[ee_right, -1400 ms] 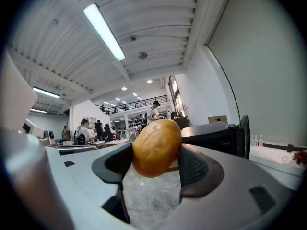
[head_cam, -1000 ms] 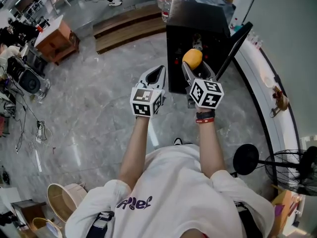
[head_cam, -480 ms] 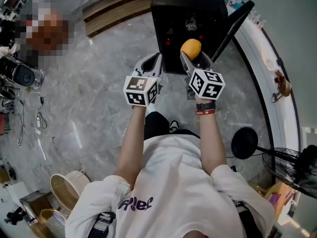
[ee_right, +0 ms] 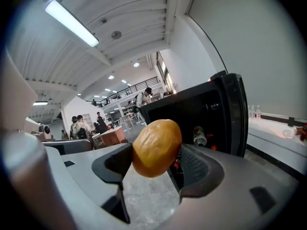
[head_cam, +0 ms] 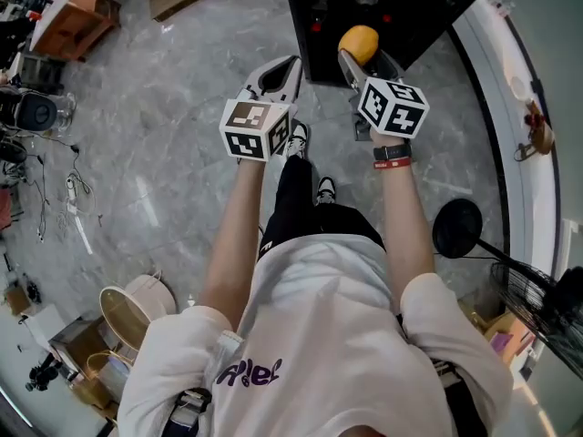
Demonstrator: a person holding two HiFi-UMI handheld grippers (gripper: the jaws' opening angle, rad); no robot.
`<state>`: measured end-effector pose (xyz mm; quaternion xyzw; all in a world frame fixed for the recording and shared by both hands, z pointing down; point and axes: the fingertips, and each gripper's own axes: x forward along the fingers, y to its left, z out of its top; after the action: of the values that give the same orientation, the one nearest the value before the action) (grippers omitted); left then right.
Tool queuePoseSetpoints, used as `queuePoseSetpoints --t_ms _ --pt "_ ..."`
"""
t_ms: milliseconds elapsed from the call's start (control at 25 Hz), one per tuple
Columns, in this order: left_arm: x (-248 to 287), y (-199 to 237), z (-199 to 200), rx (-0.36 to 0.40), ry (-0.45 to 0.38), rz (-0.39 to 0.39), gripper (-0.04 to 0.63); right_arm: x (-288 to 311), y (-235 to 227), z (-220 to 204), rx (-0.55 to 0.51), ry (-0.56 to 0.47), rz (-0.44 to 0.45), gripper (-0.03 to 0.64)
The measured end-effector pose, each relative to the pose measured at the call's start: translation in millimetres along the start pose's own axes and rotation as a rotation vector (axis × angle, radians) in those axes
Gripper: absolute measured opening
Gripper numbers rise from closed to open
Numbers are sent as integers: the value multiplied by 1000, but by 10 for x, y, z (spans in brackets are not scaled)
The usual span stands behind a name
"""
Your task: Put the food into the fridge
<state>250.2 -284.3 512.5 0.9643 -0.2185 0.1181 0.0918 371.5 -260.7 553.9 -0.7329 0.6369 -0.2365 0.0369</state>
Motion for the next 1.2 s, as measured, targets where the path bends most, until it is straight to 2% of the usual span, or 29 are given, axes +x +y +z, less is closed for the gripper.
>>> queuePoseSetpoints --t_ms 240,360,760,920,1200 --pt "303 359 -305 -3 6 -36 18 540 -55 -371 0 48 -5 327" --pt "451 527 -473 -10 4 -44 18 787 -131 -498 49 36 3 327" --pt "1054 770 -747 20 2 -85 18 1483 -647 -794 72 95 -48 327" --pt "1330 850 -903 57 -3 -97 18 1783 -819 -909 79 87 -38 327" --pt "1793 1106 -1117 40 -25 -102 18 2450 -1114 -956 39 49 -56 327"
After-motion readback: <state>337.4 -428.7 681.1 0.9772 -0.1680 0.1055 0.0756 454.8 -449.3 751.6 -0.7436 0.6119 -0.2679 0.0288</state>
